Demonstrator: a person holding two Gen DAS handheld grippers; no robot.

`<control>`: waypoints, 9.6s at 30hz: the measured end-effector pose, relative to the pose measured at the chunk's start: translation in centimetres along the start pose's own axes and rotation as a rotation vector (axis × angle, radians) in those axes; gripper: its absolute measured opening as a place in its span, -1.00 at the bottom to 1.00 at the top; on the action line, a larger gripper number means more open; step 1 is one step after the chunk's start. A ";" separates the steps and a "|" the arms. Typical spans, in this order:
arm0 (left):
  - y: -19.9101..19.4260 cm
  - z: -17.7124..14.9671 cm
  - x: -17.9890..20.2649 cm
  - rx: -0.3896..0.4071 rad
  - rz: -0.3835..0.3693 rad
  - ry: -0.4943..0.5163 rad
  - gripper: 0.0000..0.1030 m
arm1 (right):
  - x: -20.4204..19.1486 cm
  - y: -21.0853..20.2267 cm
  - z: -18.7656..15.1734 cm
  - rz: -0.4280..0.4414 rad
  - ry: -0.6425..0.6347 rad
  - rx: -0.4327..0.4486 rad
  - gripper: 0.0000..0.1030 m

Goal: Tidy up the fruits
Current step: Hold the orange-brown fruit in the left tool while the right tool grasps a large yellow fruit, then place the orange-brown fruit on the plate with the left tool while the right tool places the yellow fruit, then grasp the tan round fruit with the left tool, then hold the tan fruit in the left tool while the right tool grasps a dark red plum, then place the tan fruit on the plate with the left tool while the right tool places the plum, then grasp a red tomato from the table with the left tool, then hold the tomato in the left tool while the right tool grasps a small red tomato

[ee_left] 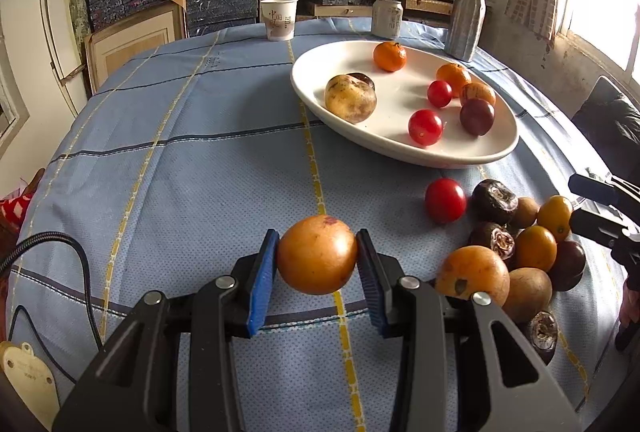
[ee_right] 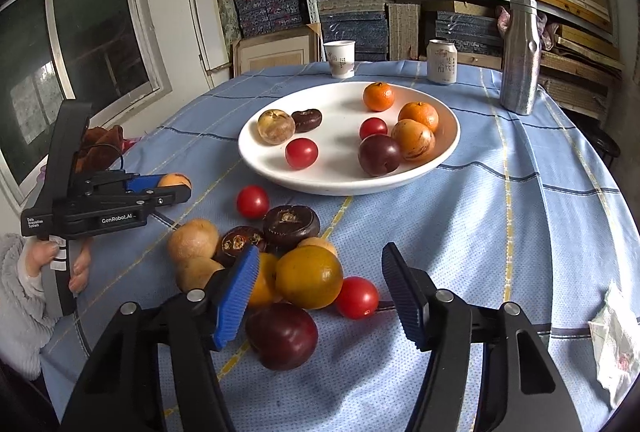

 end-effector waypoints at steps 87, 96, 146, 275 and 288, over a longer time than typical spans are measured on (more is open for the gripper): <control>0.9 16.8 3.0 0.292 0.253 0.061 0.67 | 3.7 6.7 12.7 -0.043 -0.001 0.000 0.00; -3.7 9.7 3.5 0.222 0.179 0.071 0.78 | 2.1 0.2 7.6 -0.009 0.009 0.053 0.06; -1.3 -1.9 4.8 -0.030 -0.001 0.173 -0.16 | 1.6 -3.5 -0.3 0.077 0.082 0.091 0.18; 2.0 1.6 9.3 -0.036 -0.090 0.214 -0.44 | 3.9 -3.4 1.1 0.118 0.181 0.094 0.30; 1.2 2.2 6.3 -0.002 -0.080 0.096 -0.44 | 1.6 -0.3 -1.5 0.047 0.045 -0.085 -0.10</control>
Point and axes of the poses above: each gripper's, at about its wrist camera, not at the fingertips, and y roughly the way its jaws point, x to its right, z to its top, the point moved 8 cm from there along y, roughly the way its jaws point, and after that the axes turned 5 degrees about -x, right-handed, at the moved point
